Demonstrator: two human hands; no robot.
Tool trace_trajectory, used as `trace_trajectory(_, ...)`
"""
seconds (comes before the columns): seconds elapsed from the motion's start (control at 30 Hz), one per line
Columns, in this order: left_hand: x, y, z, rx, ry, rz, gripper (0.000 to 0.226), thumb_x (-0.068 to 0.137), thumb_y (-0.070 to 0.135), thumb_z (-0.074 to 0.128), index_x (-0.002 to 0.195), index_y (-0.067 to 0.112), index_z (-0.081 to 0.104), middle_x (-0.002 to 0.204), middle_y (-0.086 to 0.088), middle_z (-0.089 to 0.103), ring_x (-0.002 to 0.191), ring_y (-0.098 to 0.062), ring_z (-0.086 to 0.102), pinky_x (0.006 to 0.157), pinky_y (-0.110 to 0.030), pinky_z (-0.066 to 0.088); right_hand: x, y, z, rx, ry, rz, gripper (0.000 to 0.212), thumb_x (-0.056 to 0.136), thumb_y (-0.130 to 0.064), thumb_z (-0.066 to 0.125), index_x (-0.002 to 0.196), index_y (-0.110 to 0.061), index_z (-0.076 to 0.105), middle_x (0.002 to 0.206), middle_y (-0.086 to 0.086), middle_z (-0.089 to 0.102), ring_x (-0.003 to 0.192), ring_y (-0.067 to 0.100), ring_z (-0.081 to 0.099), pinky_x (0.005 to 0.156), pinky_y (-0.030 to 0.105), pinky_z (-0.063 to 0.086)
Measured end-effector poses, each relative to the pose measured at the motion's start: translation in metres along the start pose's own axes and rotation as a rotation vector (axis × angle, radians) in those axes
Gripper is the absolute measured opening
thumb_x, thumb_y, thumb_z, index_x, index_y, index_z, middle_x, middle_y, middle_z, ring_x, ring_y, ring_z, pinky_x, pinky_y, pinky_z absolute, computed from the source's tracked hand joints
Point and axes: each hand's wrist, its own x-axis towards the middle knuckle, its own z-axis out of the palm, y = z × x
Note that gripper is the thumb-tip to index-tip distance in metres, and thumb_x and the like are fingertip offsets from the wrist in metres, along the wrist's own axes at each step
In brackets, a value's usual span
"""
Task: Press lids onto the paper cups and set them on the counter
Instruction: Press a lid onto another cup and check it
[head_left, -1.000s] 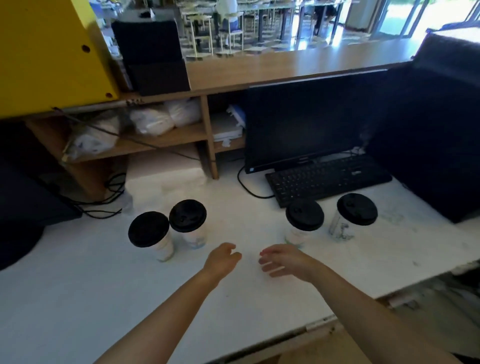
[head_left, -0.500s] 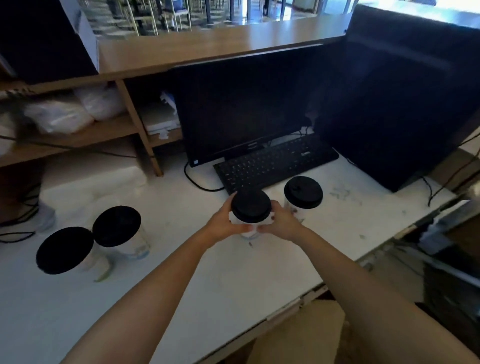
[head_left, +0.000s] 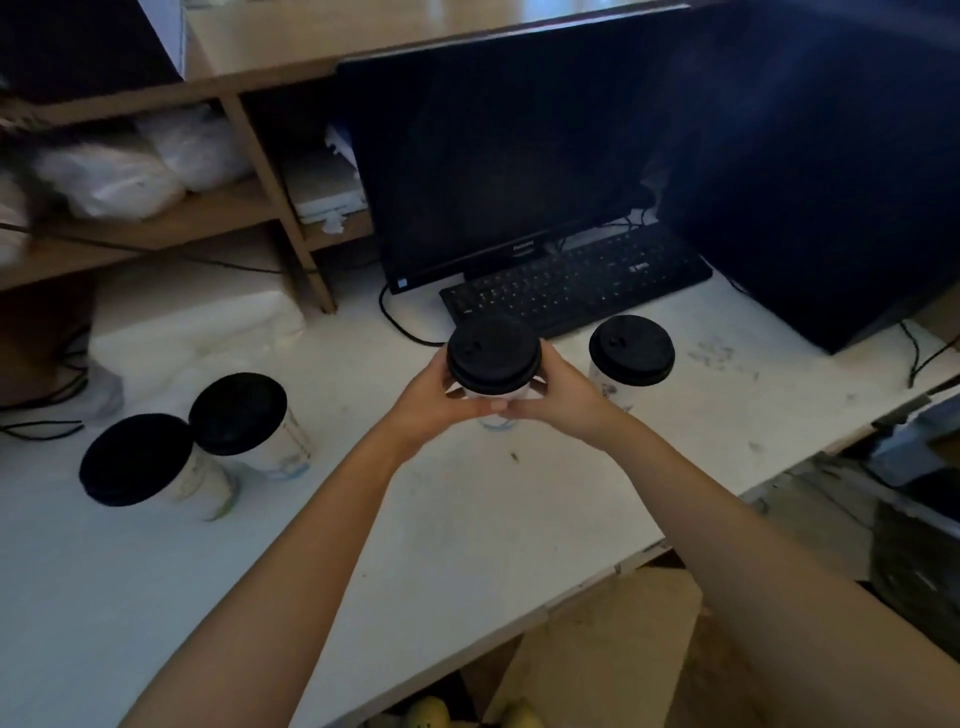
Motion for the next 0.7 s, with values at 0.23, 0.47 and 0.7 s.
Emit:
trace_trajectory(0.23, -0.069, 0.029, -0.044, 0.017, 0.132, 0.027, 0.074, 0.063, 0.022, 0.085, 0.115, 0.054, 0.044, 0.114, 0.033, 0.057, 0.106, 0.014, 0.054, 0.076, -0.006, 0.048, -0.011, -0.048, 0.045, -0.023, -0.095, -0.106, 0.08, 0.071, -0.014, 0.08, 0.133, -0.034, 0.035, 0.127, -0.017, 0.051, 0.118, 0.004, 0.05, 0.099, 0.02, 0.042)
trace_trajectory(0.47, -0.166, -0.012, -0.081, -0.032, 0.269, -0.069, 0.08, 0.065, 0.022, 0.084, 0.133, 0.036, 0.043, 0.126, 0.018, 0.058, 0.114, 0.004, 0.055, 0.084, -0.012, 0.049, -0.034, -0.044, 0.137, 0.001, -0.302, -0.103, 0.078, 0.071, -0.015, 0.08, 0.135, -0.032, 0.037, 0.128, -0.016, 0.053, 0.117, 0.0, 0.051, 0.092, 0.009, 0.042)
trace_trajectory(0.7, -0.233, -0.067, -0.095, -0.096, 0.416, -0.168, 0.081, 0.063, 0.018, 0.085, 0.126, 0.045, 0.043, 0.128, 0.022, 0.054, 0.114, 0.007, 0.053, 0.087, -0.01, 0.047, -0.053, -0.017, 0.211, 0.001, -0.437, -0.089, 0.076, 0.073, -0.014, 0.079, 0.121, -0.051, 0.034, 0.127, -0.029, 0.046, 0.113, -0.021, 0.044, 0.09, 0.001, 0.038)
